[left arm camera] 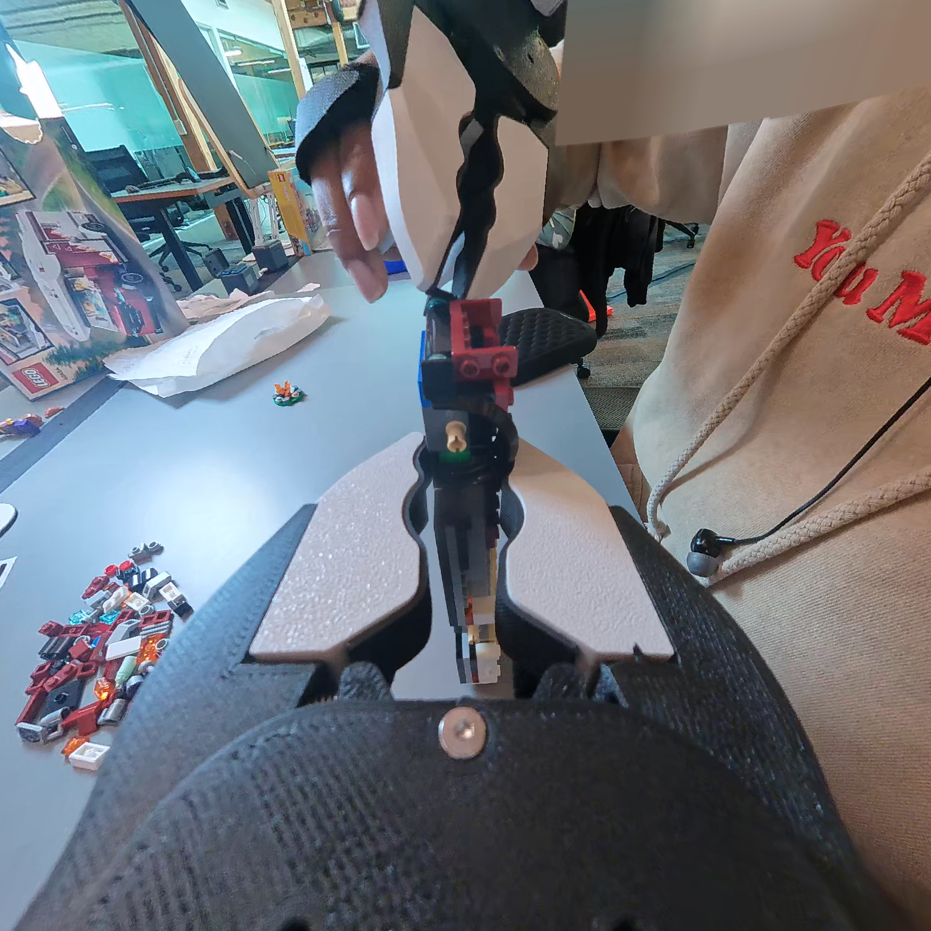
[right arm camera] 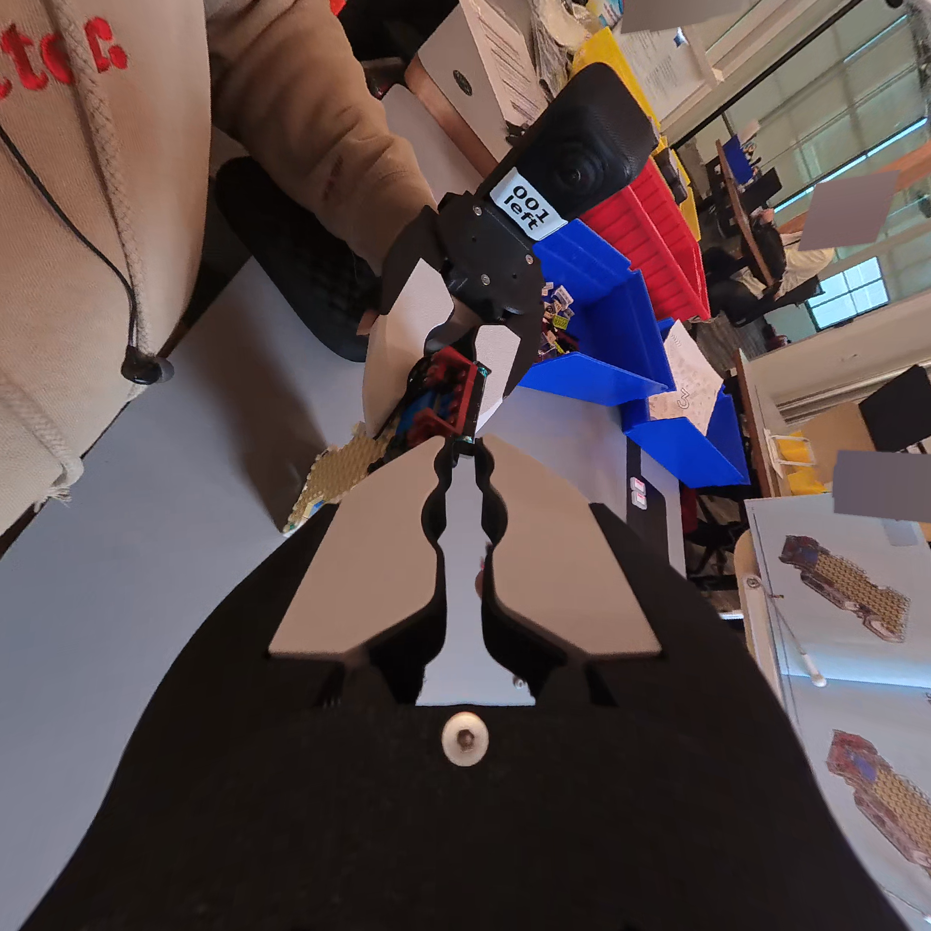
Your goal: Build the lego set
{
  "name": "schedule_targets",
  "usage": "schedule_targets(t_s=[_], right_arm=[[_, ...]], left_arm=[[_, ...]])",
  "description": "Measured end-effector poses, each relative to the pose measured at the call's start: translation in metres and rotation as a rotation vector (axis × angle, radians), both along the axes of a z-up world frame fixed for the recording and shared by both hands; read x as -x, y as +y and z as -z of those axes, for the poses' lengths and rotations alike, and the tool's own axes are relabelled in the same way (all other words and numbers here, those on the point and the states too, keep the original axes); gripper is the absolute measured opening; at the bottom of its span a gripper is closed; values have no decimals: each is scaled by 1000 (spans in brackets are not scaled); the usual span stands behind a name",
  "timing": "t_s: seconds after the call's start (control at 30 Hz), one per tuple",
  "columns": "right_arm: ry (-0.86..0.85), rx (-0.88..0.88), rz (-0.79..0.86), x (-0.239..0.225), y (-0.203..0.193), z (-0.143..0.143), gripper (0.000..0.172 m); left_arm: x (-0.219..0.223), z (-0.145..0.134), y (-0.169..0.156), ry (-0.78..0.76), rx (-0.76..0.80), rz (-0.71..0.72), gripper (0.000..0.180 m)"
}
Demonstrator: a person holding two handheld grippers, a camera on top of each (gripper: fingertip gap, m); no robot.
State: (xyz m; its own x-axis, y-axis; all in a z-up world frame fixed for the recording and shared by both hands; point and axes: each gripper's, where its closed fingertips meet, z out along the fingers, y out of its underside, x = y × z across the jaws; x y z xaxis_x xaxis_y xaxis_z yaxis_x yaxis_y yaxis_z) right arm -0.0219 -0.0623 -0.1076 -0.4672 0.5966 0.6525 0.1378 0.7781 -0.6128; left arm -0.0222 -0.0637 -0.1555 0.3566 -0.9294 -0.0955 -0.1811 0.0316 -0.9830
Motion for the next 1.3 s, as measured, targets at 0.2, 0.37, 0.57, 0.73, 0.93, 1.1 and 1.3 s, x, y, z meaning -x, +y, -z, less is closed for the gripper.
schedule_targets(t_s=[0.2, 0.37, 0.57, 0.73, 0.93, 1.1, 1.3], right_arm=[[-206, 535, 62, -1, 5, -9, 16], [-436, 1014, 77, -1, 5, -5, 17], [-528, 1123, 95, 0, -3, 3, 10], [-494, 1017, 123, 0, -1, 5, 8], [-230, 450, 111, 4, 2, 5, 8], [-45, 62, 68, 4, 1, 3, 8], [27, -160, 24, 6, 3, 2, 8]], left_arm=[[0, 0, 0, 10, -10, -7, 25], [0, 0, 0, 20, -20, -13, 25], [-1, 1, 0, 33, -30, -16, 25], [-1, 0, 0, 37, -33, -25, 25], [1, 0, 1, 26, -7, -27, 24], [1, 0, -1, 2, 13, 5, 24], [2, -1, 1, -48, 58, 86, 24]])
